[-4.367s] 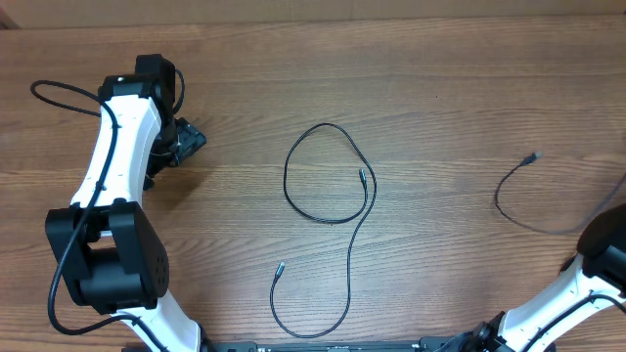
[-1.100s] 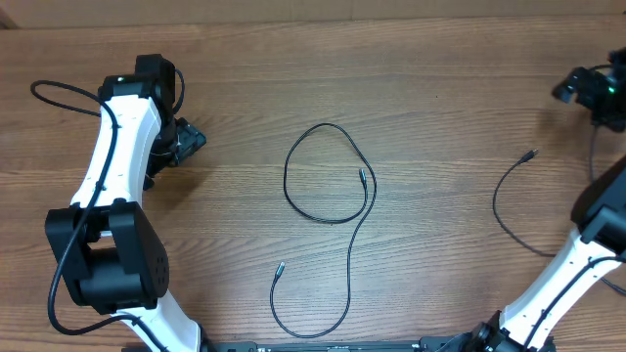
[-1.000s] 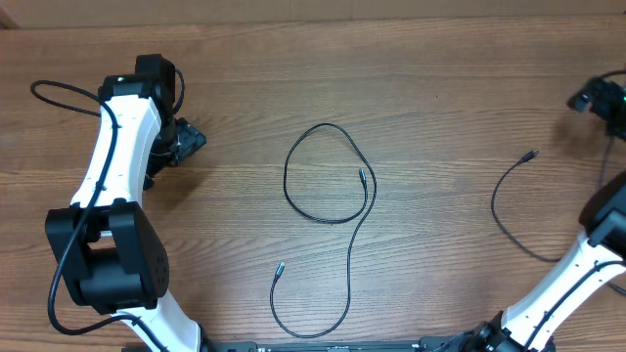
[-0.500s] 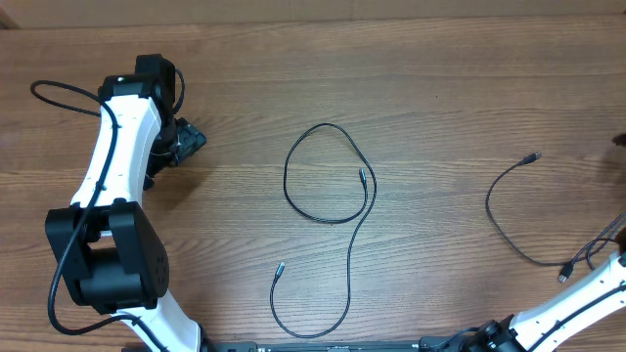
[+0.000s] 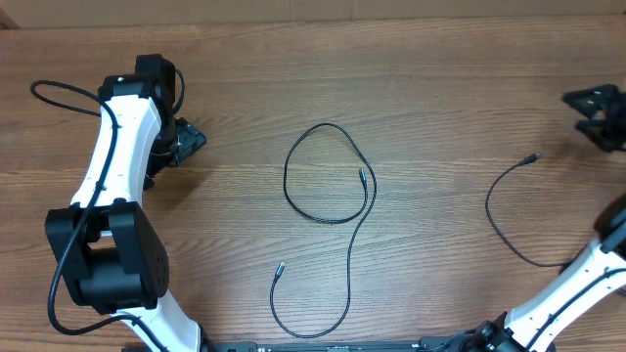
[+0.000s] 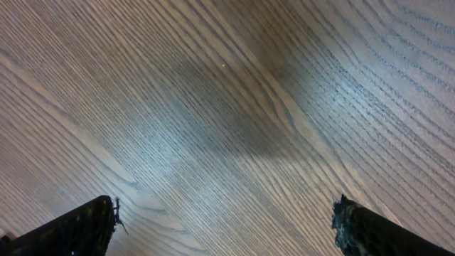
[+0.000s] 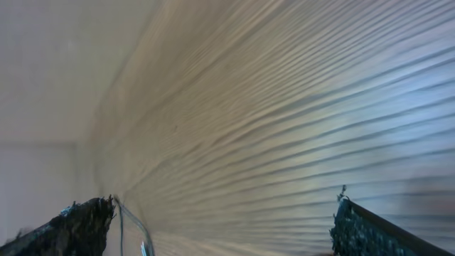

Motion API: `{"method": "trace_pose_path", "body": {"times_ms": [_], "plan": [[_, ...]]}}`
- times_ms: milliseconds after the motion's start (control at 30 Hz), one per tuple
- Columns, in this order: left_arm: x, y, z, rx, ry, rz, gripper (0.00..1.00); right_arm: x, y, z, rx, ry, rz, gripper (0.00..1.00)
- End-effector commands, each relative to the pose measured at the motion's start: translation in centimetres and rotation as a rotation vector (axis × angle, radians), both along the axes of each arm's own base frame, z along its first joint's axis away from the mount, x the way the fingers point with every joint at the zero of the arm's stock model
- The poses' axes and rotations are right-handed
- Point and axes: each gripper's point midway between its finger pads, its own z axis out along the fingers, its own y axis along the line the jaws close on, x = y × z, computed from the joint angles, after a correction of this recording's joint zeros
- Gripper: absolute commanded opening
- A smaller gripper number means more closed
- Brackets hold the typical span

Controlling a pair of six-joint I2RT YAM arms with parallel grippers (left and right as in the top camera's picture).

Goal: Untangle cables
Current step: 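Move the right gripper back to the center cable loop and grasp it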

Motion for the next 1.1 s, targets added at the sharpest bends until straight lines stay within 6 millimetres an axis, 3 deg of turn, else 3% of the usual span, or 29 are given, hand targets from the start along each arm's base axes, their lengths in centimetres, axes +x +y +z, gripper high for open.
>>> {"method": "trace_pose_path", "body": {"times_ms": [0,233,400,533,567,667,833,1067], "plan": [[0.2,-0.2,0.3,0.0,-0.003,-0.025,1.0,2.2,3.3,1.7,-0.116,0.001,0.104,1.0],[0.2,-0.2,0.3,0.0,-0.003,-0.025,1.0,3.7,10.1,7.0,-0.322,0.023,0.243,1.0],[0.2,-0.2,0.3,0.0,-0.003,-0.025,1.0,3.3,14.5,10.6,-0.408,0.021,0.293,1.0],[0.2,-0.2,0.3,0.0,-0.003,-0.025,1.0,1.8,19.1,13.2,-0.476,0.01,0.368,1.0],[0.2,-0.2,0.3,0.0,-0.003,-0.025,1.0,1.2,21.2,14.0,-0.489,0.001,0.41,1.0],[0.2,-0.2,0.3,0.0,-0.003,-0.025,0.99,-0.1,24.5,14.6,-0.514,0.006,0.481,1.0],[0.2,-0.2,0.3,0.0,-0.003,-0.025,1.0,-2.3,29.7,13.4,-0.595,0.064,0.623,1.0],[0.1,-0.2,0.3,0.0,-0.003,-0.023,1.0,-2.9,33.2,12.9,-0.671,0.04,0.72,1.0]]}}
